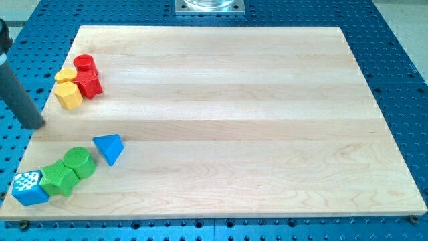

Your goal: Move the red star away from the yellow heart

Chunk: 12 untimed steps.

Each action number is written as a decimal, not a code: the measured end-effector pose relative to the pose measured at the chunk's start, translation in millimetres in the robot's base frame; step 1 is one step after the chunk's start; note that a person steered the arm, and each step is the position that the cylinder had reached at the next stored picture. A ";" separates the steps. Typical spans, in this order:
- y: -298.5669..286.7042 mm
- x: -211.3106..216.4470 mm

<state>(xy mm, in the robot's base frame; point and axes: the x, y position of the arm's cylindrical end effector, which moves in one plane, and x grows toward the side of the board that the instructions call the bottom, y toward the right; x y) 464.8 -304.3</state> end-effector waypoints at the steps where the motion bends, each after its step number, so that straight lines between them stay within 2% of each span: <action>1: 0.0 -27.9; 2: 0.0 -91.6; 3: -0.3 -104.7; 4: 39.7 -87.6; 5: 53.3 -82.7; 6: 0.9 -79.0; 7: -0.5 -83.0; 9: 40.3 -57.2; 10: 0.4 -30.2; 11: 30.0 11.8; 12: 71.2 11.6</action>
<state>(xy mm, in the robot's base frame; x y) 476.4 -233.1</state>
